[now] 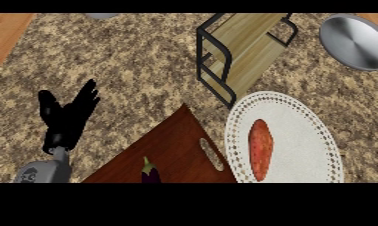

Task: Pick the cupcake from the placemat and place it in the tiered shelf

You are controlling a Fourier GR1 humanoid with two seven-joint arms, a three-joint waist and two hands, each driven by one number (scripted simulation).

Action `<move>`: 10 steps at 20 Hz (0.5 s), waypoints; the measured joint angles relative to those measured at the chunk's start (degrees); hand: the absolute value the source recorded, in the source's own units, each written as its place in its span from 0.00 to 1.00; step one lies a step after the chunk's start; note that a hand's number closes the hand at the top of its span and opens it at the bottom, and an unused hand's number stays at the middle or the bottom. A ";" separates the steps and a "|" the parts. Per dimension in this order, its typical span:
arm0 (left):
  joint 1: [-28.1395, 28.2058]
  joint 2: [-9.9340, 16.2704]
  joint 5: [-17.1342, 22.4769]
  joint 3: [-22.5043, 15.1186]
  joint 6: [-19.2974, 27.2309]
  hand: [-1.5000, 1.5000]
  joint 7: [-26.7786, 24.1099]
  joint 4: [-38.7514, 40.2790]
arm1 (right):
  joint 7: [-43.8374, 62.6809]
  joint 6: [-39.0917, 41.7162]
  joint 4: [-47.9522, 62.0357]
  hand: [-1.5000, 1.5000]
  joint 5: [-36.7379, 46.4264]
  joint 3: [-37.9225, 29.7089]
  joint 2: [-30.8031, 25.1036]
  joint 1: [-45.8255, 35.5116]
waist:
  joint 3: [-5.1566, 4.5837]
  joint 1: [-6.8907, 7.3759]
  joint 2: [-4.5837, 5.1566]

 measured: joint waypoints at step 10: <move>0.66 -0.04 -0.14 0.58 -0.93 0.50 -0.01 -0.25 | -9.58 -5.46 11.72 1.00 8.95 0.48 6.56 -3.51 | 0.00 -0.48 -0.08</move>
